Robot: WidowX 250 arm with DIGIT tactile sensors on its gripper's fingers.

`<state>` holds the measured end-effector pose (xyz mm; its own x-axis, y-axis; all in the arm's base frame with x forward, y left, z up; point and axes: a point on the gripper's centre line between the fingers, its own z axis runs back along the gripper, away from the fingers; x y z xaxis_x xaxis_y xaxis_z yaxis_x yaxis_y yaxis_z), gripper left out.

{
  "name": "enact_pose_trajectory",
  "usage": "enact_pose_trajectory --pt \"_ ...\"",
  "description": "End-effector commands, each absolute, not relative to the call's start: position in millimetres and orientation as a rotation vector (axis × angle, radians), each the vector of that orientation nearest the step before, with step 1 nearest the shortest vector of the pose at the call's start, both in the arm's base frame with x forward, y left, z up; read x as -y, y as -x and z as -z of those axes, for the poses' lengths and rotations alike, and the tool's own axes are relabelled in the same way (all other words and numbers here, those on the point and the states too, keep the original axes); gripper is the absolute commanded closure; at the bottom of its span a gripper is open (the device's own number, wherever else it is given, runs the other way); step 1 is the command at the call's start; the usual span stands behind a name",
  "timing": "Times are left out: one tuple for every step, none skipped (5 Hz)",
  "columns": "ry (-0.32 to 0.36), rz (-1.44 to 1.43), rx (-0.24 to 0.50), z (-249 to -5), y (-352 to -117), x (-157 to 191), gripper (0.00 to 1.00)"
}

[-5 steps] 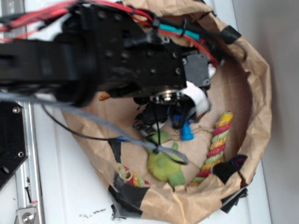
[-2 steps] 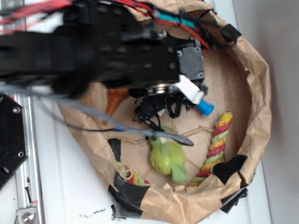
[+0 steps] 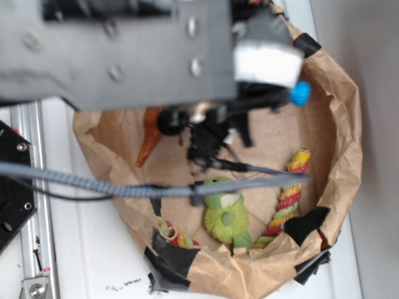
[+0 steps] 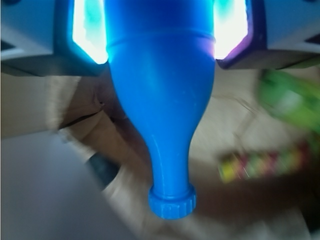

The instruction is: Grab the blue bottle.

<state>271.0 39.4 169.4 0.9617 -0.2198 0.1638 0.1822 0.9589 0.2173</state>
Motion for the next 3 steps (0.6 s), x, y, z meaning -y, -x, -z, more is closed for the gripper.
enact_pose_trajectory --pt "-0.073 -0.361 0.304 -196.3 -253.7 -41.2 1.00" --pt "-0.074 -0.502 0.269 -193.7 -251.4 -39.8 1.00" --pt "-0.083 -0.557 0.217 -195.5 -245.1 -43.1 1.00"
